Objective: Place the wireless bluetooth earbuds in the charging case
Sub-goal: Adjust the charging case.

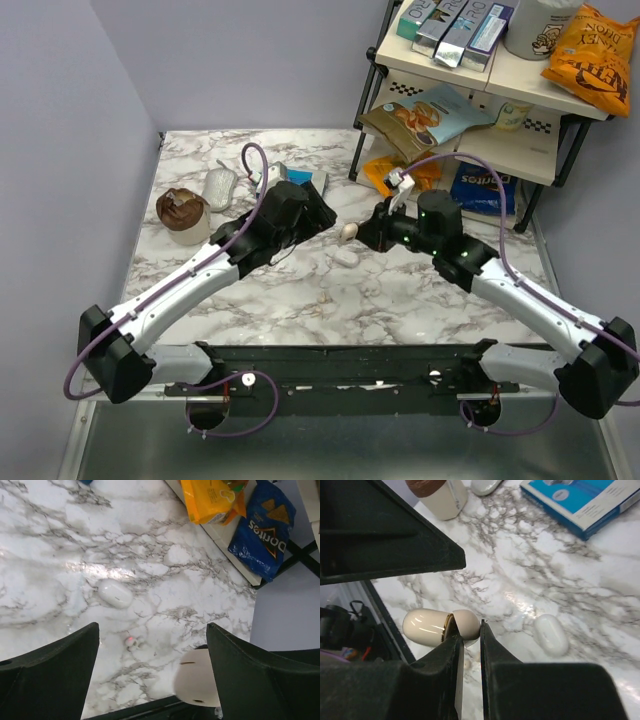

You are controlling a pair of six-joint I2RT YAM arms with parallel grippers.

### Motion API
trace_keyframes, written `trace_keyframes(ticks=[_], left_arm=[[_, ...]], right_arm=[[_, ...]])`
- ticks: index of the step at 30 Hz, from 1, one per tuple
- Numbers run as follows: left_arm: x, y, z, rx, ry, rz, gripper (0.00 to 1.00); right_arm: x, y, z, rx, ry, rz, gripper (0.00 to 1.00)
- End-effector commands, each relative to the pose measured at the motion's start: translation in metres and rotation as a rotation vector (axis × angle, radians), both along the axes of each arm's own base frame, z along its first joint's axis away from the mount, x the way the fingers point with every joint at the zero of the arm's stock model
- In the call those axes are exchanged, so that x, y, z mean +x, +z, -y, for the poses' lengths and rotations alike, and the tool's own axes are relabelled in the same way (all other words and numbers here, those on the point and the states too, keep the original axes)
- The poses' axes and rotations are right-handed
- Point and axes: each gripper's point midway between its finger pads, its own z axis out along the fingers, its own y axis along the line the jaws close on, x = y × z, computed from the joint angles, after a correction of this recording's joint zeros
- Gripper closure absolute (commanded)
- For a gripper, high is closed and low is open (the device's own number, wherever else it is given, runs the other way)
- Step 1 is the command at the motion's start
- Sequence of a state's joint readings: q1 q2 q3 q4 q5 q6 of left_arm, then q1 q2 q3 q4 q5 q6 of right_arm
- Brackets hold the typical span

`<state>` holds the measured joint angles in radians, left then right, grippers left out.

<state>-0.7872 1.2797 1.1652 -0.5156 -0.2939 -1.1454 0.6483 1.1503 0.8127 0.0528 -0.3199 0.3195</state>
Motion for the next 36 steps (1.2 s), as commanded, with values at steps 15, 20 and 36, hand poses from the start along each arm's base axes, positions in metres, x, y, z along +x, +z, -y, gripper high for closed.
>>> trace_keyframes(ticks=[15,20,36], left_arm=[[-0.088,0.039,0.008,0.247,-0.977,0.689,0.02],[-0.114,0.032,0.010,0.245,-1.155,0.799,0.06],[-0.127,0.016,0.026,0.150,-1.194,1.108,0.16]], right_arm=[[-0.040,0.016,0.086,-0.885,-0.008,0.071,0.99],[-0.052,-0.005,0.063,-0.905,0.070,0.029,0.99],[-0.088,0.001,0.032,-0.707,0.264,-0.001,0.99]])
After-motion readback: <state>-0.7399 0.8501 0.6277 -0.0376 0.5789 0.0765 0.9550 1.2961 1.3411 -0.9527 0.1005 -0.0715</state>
